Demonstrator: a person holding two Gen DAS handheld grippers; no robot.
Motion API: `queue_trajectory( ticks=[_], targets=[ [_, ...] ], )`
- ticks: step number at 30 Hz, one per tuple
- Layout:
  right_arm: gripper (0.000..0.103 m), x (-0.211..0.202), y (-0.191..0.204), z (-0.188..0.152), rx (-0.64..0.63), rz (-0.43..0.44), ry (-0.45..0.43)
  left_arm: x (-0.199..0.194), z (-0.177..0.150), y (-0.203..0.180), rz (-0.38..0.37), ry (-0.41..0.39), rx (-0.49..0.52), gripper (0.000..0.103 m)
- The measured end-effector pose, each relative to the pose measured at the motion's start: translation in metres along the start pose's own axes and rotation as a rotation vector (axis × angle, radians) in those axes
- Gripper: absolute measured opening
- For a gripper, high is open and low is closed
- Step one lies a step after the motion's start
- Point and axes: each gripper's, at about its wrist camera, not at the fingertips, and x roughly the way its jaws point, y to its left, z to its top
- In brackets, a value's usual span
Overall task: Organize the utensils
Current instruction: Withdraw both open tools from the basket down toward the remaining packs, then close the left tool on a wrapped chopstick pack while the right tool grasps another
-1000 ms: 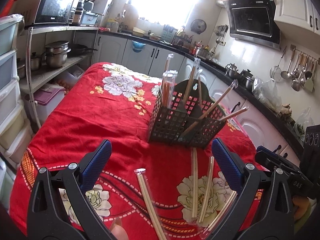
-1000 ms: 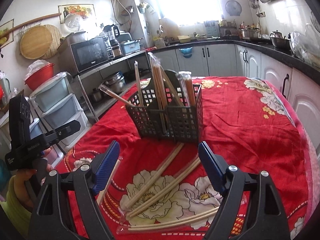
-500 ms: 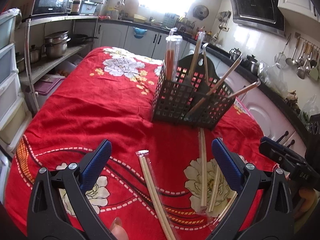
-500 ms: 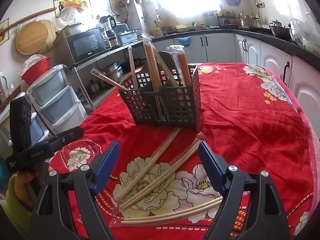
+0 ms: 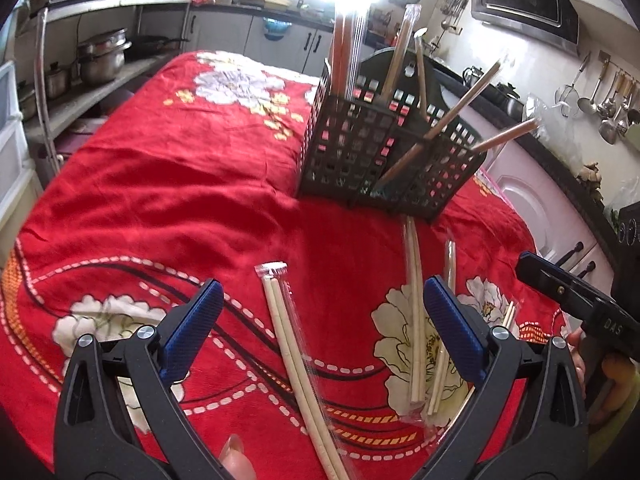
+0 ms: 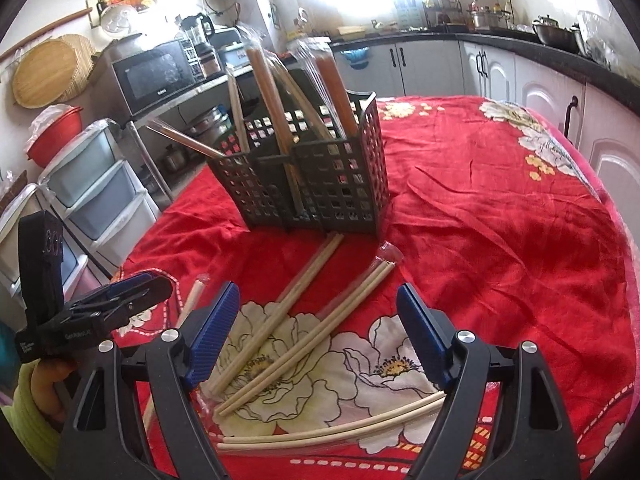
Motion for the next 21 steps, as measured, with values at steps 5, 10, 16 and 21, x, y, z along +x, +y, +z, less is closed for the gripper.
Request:
queue_trajectory(
  ticks=[5, 10, 16, 21],
  targets=[
    [0.078, 0.017, -0.005, 0.004, 0.004, -0.008, 0.038, 0.012, -0.002, 0.002, -0.007, 0.036, -0.012, 0.092],
    [0.078, 0.036, -0.012, 0.01, 0.011, -0.021, 0.071, 0.027, -0.003, 0.009, -0.01, 0.068, -0.047, 0.092],
    [0.078, 0.059, -0.025, 0.016, 0.044, -0.048, 0.108, 0.038, -0.001, 0.015, 0.0, 0.083, -0.066, 0.085],
    [0.078, 0.073, -0.031, 0.018, 0.075, -0.058, 0.133, 0.045, 0.002, 0.016, 0.016, 0.081, -0.068, 0.08]
  ],
)
